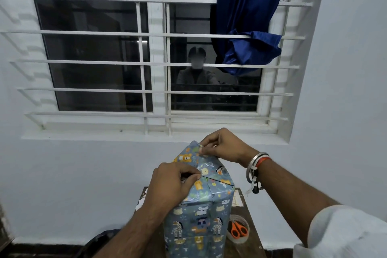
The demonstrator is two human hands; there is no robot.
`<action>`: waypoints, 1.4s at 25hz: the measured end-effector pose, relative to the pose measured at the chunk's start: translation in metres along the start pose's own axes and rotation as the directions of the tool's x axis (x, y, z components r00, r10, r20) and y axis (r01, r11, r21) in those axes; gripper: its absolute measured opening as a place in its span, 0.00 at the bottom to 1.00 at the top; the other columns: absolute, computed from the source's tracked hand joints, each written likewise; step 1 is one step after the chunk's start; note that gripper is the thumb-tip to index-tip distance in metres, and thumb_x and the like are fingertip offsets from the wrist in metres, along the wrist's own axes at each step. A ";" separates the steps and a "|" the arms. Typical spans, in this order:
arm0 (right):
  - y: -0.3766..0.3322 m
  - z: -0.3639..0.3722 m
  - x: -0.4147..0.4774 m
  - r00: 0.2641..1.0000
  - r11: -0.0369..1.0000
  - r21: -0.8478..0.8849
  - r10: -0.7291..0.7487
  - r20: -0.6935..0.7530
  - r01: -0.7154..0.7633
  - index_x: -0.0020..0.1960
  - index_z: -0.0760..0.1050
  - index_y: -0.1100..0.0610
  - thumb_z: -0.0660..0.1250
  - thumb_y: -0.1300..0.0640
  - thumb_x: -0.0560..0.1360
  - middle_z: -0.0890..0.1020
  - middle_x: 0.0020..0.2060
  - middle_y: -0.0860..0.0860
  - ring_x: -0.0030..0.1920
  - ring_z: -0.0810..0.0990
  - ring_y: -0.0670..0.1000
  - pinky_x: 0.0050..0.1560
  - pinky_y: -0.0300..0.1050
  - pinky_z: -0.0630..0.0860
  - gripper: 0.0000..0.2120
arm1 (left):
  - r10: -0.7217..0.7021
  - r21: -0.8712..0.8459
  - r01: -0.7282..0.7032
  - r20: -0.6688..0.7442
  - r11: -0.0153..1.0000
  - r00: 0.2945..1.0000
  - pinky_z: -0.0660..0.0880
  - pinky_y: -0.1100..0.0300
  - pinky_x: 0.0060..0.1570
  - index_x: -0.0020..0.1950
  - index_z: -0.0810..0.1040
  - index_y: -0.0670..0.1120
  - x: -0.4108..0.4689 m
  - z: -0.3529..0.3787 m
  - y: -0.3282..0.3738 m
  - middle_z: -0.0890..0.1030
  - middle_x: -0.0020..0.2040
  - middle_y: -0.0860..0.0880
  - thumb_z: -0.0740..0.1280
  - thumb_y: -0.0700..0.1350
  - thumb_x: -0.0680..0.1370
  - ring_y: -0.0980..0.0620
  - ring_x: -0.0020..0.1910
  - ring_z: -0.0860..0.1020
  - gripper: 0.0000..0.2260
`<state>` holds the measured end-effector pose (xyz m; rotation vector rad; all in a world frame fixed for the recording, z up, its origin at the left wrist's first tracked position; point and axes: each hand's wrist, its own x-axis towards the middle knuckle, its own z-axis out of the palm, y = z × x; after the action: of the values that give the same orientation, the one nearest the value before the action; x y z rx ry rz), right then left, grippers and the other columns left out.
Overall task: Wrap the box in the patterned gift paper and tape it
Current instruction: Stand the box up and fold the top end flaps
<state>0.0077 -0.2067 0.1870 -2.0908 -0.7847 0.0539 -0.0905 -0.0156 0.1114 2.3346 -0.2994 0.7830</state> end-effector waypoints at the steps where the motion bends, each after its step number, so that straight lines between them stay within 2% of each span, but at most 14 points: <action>1: -0.004 -0.001 0.002 1.000 1.000 -0.014 -0.010 -0.008 0.010 0.46 0.87 0.58 0.76 0.60 0.75 0.88 0.39 0.52 0.43 0.87 0.50 0.46 0.44 0.83 0.02 | 0.002 0.006 -0.002 -0.001 1.000 1.000 0.72 0.77 0.46 0.47 0.87 0.61 0.000 0.000 0.000 0.83 0.44 0.70 0.76 0.55 0.75 0.69 0.46 0.81 0.02; 5: -0.010 0.005 0.003 0.996 0.994 -0.102 -0.053 -0.072 0.045 0.45 0.88 0.57 0.75 0.62 0.75 0.88 0.37 0.49 0.38 0.84 0.43 0.44 0.41 0.82 0.03 | -0.005 0.006 0.005 0.000 1.000 1.000 0.71 0.78 0.46 0.47 0.88 0.61 0.002 -0.001 -0.001 0.84 0.44 0.70 0.76 0.54 0.75 0.69 0.46 0.81 0.02; 9: -0.008 0.004 -0.011 0.999 0.988 0.154 0.032 -0.035 -0.026 0.51 0.87 0.59 0.69 0.58 0.80 0.86 0.39 0.45 0.38 0.81 0.43 0.44 0.39 0.78 0.08 | 0.005 0.012 -0.005 0.007 1.000 1.000 0.72 0.77 0.45 0.47 0.87 0.61 0.002 0.001 0.000 0.84 0.43 0.70 0.75 0.56 0.75 0.69 0.45 0.81 0.02; 12: -0.013 0.003 -0.010 1.000 0.996 0.086 -0.022 -0.008 0.022 0.53 0.87 0.54 0.73 0.52 0.78 0.88 0.44 0.49 0.44 0.86 0.50 0.47 0.44 0.82 0.08 | 0.004 0.015 -0.004 0.008 1.000 1.000 0.73 0.76 0.45 0.47 0.87 0.61 0.002 0.000 0.002 0.84 0.43 0.70 0.75 0.55 0.76 0.69 0.44 0.81 0.02; 15: -0.017 0.009 0.003 0.991 0.994 -0.069 -0.096 -0.090 0.090 0.47 0.88 0.54 0.76 0.52 0.76 0.88 0.41 0.48 0.44 0.86 0.49 0.49 0.50 0.83 0.05 | -0.009 -0.001 0.009 0.007 1.000 1.000 0.73 0.75 0.46 0.47 0.87 0.61 0.000 -0.001 0.003 0.84 0.44 0.69 0.75 0.55 0.75 0.68 0.45 0.81 0.02; 19: -0.013 0.023 0.005 0.968 0.992 -0.088 -0.109 -0.228 0.091 0.49 0.87 0.51 0.72 0.54 0.79 0.87 0.41 0.43 0.41 0.82 0.38 0.46 0.40 0.77 0.05 | -0.016 -0.009 0.016 -0.001 1.000 1.000 0.75 0.73 0.48 0.48 0.87 0.61 0.000 -0.002 0.004 0.84 0.45 0.69 0.75 0.55 0.75 0.68 0.45 0.81 0.03; 22: -0.016 0.040 -0.020 0.838 0.964 -0.242 -0.218 -0.500 0.107 0.56 0.82 0.43 0.69 0.50 0.80 0.85 0.43 0.40 0.44 0.82 0.40 0.43 0.34 0.75 0.07 | -0.002 -0.005 0.002 0.007 1.000 1.000 0.74 0.73 0.48 0.47 0.87 0.60 0.000 -0.003 0.004 0.84 0.44 0.68 0.75 0.54 0.76 0.68 0.45 0.81 0.02; 23: -0.015 0.047 -0.031 0.821 0.954 -0.270 -0.257 -0.510 0.131 0.57 0.80 0.42 0.68 0.50 0.80 0.84 0.42 0.40 0.43 0.82 0.41 0.43 0.34 0.76 0.07 | -0.001 -0.015 0.001 0.006 1.000 1.000 0.73 0.75 0.47 0.47 0.87 0.59 -0.001 -0.003 0.003 0.84 0.43 0.68 0.75 0.53 0.76 0.68 0.44 0.81 0.02; 25: -0.011 0.064 -0.053 0.878 0.961 -0.232 -0.239 -0.415 0.152 0.57 0.76 0.43 0.65 0.51 0.83 0.85 0.40 0.42 0.37 0.82 0.42 0.40 0.39 0.77 0.05 | -0.027 -0.088 0.029 0.017 0.996 0.999 0.73 0.75 0.45 0.45 0.85 0.57 -0.004 -0.006 0.003 0.85 0.40 0.65 0.75 0.48 0.76 0.67 0.42 0.82 0.03; 28: 0.000 0.079 -0.071 0.920 0.949 -0.303 -0.196 -0.341 0.090 0.58 0.72 0.44 0.62 0.51 0.83 0.85 0.40 0.42 0.33 0.78 0.42 0.37 0.41 0.72 0.04 | -0.164 -0.348 0.177 0.066 0.921 0.984 0.80 0.62 0.42 0.47 0.77 0.50 -0.001 -0.017 0.004 0.87 0.41 0.54 0.72 0.41 0.78 0.57 0.41 0.85 0.06; 30: 0.002 0.081 -0.074 0.922 0.926 -0.359 -0.233 -0.308 0.114 0.58 0.75 0.44 0.65 0.48 0.81 0.85 0.44 0.40 0.41 0.81 0.40 0.42 0.37 0.74 0.07 | -0.314 -0.500 0.284 0.026 0.818 0.949 0.82 0.55 0.41 0.47 0.74 0.48 0.002 -0.025 0.002 0.88 0.45 0.51 0.71 0.37 0.78 0.53 0.40 0.86 0.08; 32: 0.004 0.082 -0.074 0.920 0.888 -0.432 -0.293 -0.261 0.160 0.57 0.82 0.45 0.66 0.44 0.79 0.86 0.49 0.40 0.49 0.82 0.41 0.50 0.36 0.77 0.11 | -0.388 -0.415 0.313 -0.108 0.854 0.915 0.81 0.57 0.44 0.50 0.77 0.51 0.003 -0.030 -0.013 0.86 0.50 0.56 0.76 0.42 0.75 0.57 0.43 0.85 0.10; 34: 0.006 0.082 -0.074 0.918 0.878 -0.443 -0.314 -0.242 0.183 0.54 0.86 0.46 0.66 0.42 0.80 0.86 0.50 0.39 0.51 0.82 0.40 0.52 0.37 0.77 0.13 | -0.397 -0.355 0.379 0.024 0.855 0.918 0.81 0.58 0.52 0.59 0.81 0.55 0.000 -0.030 -0.027 0.84 0.55 0.60 0.79 0.49 0.73 0.59 0.51 0.83 0.17; 35: 0.008 0.081 -0.074 0.919 0.882 -0.432 -0.313 -0.239 0.188 0.53 0.86 0.47 0.66 0.42 0.80 0.86 0.50 0.39 0.51 0.82 0.40 0.52 0.37 0.77 0.13 | -0.414 -0.425 0.437 0.153 0.792 0.898 0.81 0.55 0.55 0.62 0.81 0.55 0.001 -0.031 -0.030 0.85 0.56 0.57 0.79 0.51 0.73 0.57 0.53 0.84 0.18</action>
<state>-0.0733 -0.1921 0.1137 -2.2786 -0.9293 -0.6094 -0.0920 0.0269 0.1159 1.8747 0.0347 0.3750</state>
